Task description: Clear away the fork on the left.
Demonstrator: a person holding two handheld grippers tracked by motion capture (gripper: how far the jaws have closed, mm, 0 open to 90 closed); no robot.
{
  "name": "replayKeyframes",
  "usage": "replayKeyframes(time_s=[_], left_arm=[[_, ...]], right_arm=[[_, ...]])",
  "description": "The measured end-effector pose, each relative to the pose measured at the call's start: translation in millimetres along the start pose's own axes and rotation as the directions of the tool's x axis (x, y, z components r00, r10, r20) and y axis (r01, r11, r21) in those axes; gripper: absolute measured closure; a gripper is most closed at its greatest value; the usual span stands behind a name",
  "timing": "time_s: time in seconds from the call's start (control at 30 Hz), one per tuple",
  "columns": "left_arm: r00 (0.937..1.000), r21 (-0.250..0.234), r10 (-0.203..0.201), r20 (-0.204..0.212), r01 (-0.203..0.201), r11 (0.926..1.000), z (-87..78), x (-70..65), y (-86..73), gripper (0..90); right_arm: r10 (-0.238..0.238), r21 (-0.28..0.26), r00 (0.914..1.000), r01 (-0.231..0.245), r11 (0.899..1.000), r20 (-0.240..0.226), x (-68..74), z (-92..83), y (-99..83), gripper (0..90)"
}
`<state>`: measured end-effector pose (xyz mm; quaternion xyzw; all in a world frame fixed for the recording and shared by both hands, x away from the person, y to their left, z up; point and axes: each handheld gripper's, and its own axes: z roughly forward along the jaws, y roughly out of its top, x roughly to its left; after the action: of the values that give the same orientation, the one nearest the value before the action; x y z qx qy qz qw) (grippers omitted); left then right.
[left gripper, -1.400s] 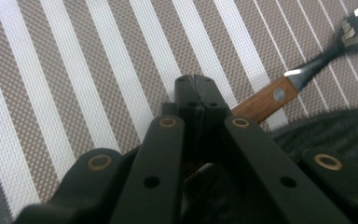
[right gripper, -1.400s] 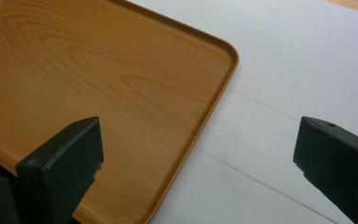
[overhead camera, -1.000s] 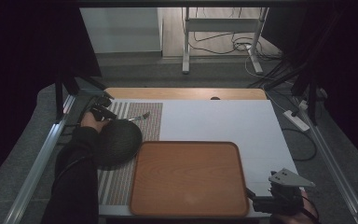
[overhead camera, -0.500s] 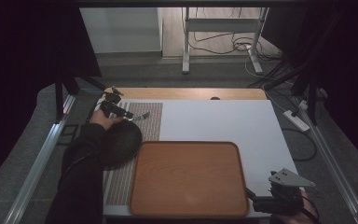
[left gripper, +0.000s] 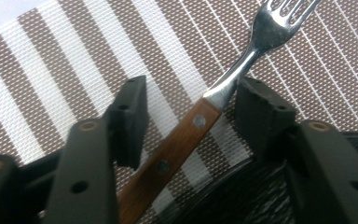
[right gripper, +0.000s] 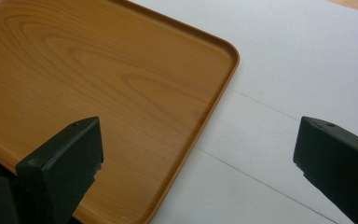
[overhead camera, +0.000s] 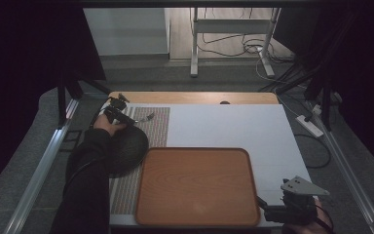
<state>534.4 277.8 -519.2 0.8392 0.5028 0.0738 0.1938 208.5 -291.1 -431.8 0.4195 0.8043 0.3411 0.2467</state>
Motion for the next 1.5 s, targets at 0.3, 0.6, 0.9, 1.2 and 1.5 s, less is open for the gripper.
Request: replayKeyframes(time_s=[0.3, 0.6, 0.9, 1.2, 1.5], left_arm=[[0.9979, -0.024, 0.03, 0.058, -0.028, 0.9993, -6.1, 13.1, -12.5, 68.1], [0.9955, -0.019, 0.092, 0.023, -0.091, 0.9956, -7.1, 13.0, -15.0, 77.9], [0.9954, -0.033, 0.058, -0.076, -0.06, 0.9976, -10.6, 18.9, -23.9, 78.1], [0.9704, -0.018, 0.077, -0.229, -0.083, 0.9964, -20.2, 23.0, -31.9, 78.1], [0.9709, -0.039, 0.075, -0.227, -0.087, 0.9955, -42.2, 23.6, -29.8, 78.1]], right_arm=[[0.001, 0.0, 1.0, -0.001, 1.0, -0.001, -0.1, 0.1, -0.1, 2.0], [0.003, 0.001, 1.0, -0.003, 1.0, -0.001, -0.2, -0.1, -0.3, 2.0], [0.005, 0.003, 1.0, -0.005, 1.0, -0.001, -0.3, 0.2, -0.2, 1.9], [0.004, 0.006, 1.0, -0.004, 1.0, 0.0, -0.3, 0.8, 0.1, 1.9], [0.004, 0.01, 1.0, -0.004, 1.0, 0.001, -0.3, 1.2, 0.4, 1.9]])
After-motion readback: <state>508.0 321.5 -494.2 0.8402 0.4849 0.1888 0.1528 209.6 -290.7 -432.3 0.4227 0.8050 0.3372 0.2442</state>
